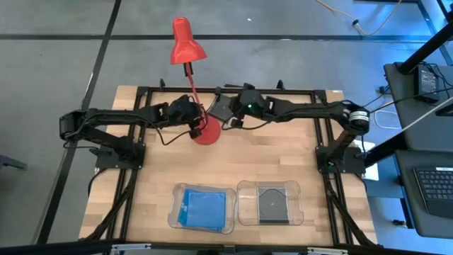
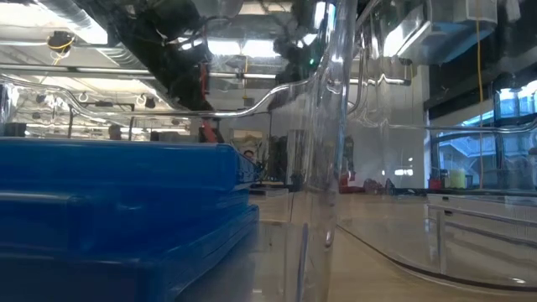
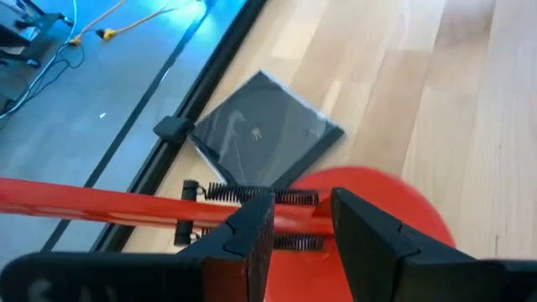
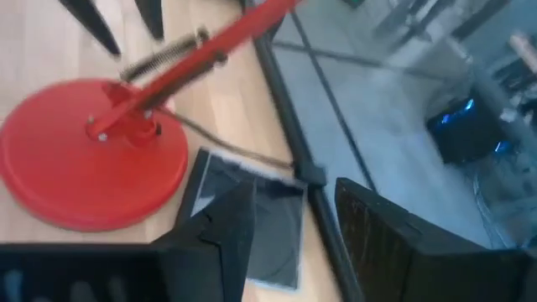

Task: Pick & place jewel cases by type
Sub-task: Put the black cd case into the right transparent bin

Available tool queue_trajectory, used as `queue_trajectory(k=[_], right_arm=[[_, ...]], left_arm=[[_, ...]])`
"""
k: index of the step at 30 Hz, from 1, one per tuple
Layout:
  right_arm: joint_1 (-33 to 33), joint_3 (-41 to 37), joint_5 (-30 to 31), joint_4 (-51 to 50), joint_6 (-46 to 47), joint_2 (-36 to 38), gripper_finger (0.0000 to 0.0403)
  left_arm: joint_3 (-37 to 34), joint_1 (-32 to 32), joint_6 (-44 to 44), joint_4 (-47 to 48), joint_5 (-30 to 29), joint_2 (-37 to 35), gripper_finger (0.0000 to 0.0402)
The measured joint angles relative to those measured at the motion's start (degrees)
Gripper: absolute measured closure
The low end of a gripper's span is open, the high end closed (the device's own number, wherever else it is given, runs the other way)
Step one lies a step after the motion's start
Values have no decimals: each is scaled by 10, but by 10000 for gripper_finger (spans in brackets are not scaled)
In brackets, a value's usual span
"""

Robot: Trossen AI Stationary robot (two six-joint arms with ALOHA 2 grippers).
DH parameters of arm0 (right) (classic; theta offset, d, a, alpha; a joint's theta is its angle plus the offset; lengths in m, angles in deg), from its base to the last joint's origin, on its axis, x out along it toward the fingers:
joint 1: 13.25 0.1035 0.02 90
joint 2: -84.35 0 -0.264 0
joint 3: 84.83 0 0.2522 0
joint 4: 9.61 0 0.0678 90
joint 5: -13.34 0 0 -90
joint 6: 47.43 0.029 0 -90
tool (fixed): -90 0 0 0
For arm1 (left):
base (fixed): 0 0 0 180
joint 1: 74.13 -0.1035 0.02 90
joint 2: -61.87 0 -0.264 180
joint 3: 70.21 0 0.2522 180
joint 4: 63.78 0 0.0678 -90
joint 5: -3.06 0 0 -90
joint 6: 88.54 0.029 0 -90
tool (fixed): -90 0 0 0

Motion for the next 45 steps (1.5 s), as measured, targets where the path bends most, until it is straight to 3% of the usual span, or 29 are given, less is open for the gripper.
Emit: queue_trajectory(k=[5,11,15,19,22,45], right_arm=[[0,0,29,5,10,-41,210],[0,0,30,-10,29,-65,201],[0,0,-13,-9,40,-82,201],[-16,0,-99,16,149,-96,201],[-37,0,-139,15,163,-107,201],[-73,0,-149,36,193,-162,201]], left_arm=[[0,0,-30,-14,0,0,284],[0,0,-7,-12,0,0,284],[0,0,5,-12,-2,0,284],[0,0,6,-12,-1,0,284],[0,0,6,-12,-2,0,284],[0,0,9,-20,0,0,284]])
